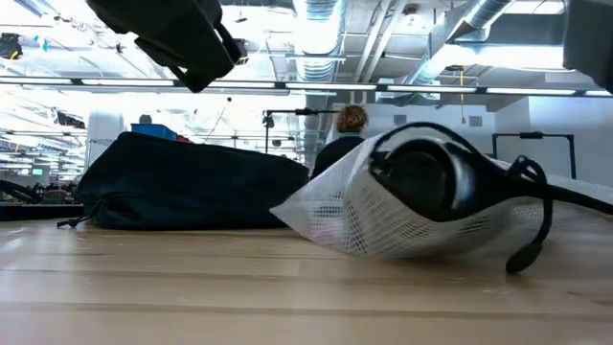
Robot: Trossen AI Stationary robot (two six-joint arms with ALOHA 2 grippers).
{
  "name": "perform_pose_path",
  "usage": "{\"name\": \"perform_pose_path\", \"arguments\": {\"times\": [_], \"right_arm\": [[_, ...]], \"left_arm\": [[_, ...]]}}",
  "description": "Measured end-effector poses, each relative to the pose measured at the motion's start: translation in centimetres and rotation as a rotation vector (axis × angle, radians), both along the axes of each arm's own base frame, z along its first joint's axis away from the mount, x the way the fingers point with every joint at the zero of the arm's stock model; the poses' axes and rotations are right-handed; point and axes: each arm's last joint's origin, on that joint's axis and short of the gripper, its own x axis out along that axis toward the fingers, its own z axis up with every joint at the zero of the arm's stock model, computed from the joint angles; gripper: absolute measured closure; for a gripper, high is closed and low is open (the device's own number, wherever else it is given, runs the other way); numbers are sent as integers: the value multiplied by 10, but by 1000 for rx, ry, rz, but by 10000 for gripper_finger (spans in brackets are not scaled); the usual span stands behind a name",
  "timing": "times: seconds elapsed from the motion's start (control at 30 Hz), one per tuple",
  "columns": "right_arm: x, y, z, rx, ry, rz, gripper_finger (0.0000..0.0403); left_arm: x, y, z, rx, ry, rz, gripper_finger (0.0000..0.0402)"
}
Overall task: Unpack backpack
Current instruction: Close the white zip lock bag
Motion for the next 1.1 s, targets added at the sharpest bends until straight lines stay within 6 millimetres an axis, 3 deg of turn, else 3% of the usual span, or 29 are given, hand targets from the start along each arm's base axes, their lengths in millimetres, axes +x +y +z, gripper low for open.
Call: {"name": "perform_pose_path", "arguments": {"times": [0.23, 0.33, 0.47, 0.73, 0.93, 1.1], "right_arm": [[7, -7, 14, 11, -62, -15, 391], [19, -9, 37, 127, -155, -22, 399], [31, -23, 83, 278, -268, -54, 401], [50, -71, 145, 539, -416, -245, 402], [75, -92, 156, 674, -509, -256, 402], [86, -100, 157, 682, -532, -188, 402]], "left_arm": [[3, 1, 2, -26, -25, 16, 402], [4, 2, 3, -31, -33, 20, 402], [5, 1, 5, -37, -30, -26, 402], [12, -18, 41, -18, -173, -69, 402], [5, -39, 61, 144, -311, 2, 402], [-6, -57, 56, 246, -350, 90, 402]]}}
